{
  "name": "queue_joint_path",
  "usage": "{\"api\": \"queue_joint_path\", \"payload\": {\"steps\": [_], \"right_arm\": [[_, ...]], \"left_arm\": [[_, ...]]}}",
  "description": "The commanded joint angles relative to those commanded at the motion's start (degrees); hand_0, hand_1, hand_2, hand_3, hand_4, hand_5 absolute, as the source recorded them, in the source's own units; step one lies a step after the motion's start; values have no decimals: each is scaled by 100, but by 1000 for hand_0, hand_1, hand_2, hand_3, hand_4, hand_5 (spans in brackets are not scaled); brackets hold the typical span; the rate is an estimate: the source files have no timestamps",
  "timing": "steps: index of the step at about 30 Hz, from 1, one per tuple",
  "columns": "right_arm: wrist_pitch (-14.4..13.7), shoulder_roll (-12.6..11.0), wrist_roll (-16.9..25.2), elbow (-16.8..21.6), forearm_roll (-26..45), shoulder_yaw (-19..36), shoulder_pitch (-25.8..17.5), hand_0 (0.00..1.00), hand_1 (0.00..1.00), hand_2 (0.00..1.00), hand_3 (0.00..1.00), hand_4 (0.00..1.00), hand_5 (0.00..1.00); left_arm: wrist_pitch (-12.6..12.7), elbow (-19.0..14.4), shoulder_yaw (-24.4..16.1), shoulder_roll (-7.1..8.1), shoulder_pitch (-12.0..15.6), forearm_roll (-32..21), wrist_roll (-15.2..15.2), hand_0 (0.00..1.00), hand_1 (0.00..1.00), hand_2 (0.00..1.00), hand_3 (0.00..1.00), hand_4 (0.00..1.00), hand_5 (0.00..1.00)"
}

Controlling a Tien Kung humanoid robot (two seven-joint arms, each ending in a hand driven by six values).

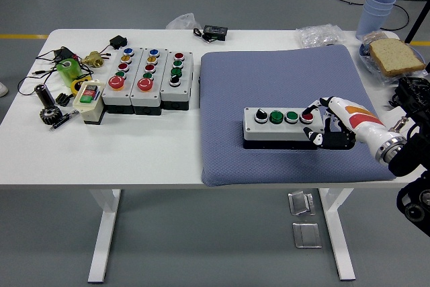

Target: Pick up the button,place it on the desk,press the button,press the button

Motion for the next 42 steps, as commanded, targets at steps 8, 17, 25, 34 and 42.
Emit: {"api": "queue_joint_path", "payload": {"steps": [8,17,25,34,42], "right_arm": [[-108,162,-38,-304,-158,-43,49,59,2,178,734,323,2],[-111,169,-81,-430,-142,-78,119,39,2,172,735,261,2],[-54,205,-104,-464,-131,-143,146,44,2,174,732,270,2],[-20,264,-143,-594,-178,-169,176,46,2,175,730,272,2],[73,295,-196,-705,-167,-239,174,47,2,175,728,274,2]], "left_arm": [[-7,0,-14,0,21,67,17,538,420,423,421,255,467],[-20,0,-11,0,38,102,23,537,421,423,421,255,469],[-15,0,25,0,0,28,16,537,421,423,422,256,469],[-13,0,35,0,-11,-6,10,537,421,423,422,256,470],[-14,0,29,0,-15,-12,9,537,421,424,421,256,469]]}}
